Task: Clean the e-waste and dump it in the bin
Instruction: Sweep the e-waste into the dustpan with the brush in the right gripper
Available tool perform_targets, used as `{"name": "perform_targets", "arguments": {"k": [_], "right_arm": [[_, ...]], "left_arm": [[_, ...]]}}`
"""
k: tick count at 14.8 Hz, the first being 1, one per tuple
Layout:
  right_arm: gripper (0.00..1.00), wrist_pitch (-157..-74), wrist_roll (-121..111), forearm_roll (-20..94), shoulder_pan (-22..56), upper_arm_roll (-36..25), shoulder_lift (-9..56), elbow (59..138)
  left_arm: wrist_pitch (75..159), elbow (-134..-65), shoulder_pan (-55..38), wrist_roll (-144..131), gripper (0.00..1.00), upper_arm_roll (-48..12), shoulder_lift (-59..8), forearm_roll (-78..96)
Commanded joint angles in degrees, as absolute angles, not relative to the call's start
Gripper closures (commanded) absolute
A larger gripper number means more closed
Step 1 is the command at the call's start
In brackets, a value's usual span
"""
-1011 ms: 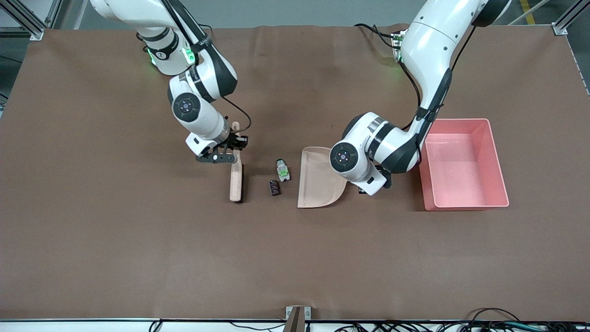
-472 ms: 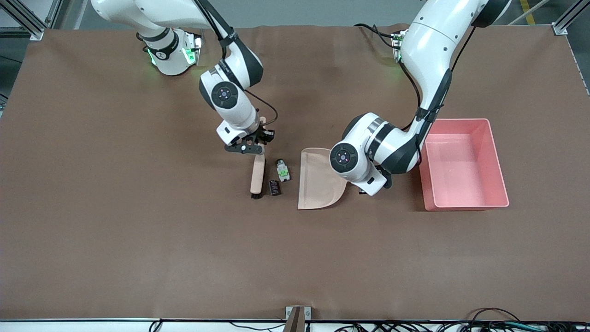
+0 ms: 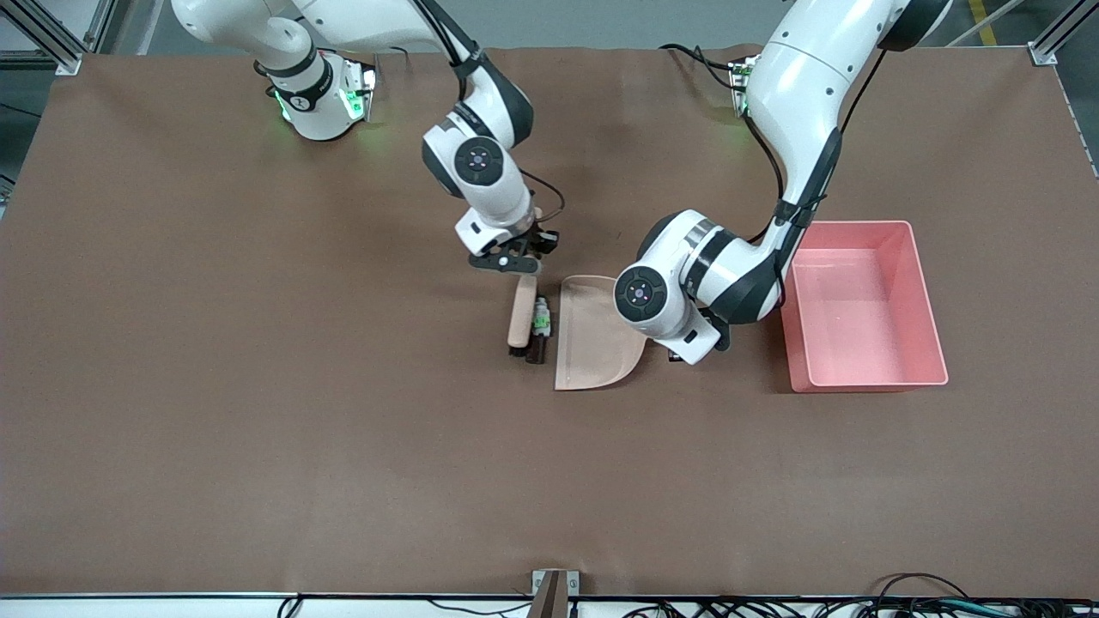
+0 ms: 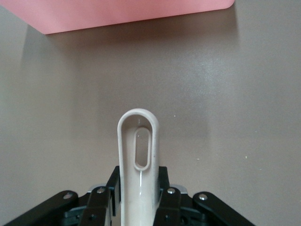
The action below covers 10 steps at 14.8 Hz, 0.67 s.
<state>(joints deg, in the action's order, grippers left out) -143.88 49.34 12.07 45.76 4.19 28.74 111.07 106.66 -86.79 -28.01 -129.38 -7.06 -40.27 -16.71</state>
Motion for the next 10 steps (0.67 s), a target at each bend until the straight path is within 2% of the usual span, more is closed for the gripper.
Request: {"name": "perform_targets", "arguments": {"k": [1, 3, 5, 10], "right_arm": [[1.0, -143.1, 50.8, 11.6, 47.7, 4.0, 36.3, 99.2], [1.0, -143.3, 50.7, 13.3, 49.8, 4.0, 39.0, 93.0], [1.0, -143.2, 50.5, 15.5, 50.6, 4.0, 39.6, 90.4], [1.0, -137.4, 50.0, 15.6, 50.3, 3.9, 36.6, 90.5]], "left_arm": [[105.6, -85.0, -28.7, -130.5, 1.0, -6.5, -41.2, -17.1], [105.6, -85.0, -28.7, -130.5, 1.0, -6.5, -41.1, -17.1], [105.6, -85.0, -28.7, -130.5, 0.99, -6.5, -41.1, -17.0], [105.6, -85.0, -28.7, -130.5, 0.99, -6.6, -41.1, -17.0]]}}
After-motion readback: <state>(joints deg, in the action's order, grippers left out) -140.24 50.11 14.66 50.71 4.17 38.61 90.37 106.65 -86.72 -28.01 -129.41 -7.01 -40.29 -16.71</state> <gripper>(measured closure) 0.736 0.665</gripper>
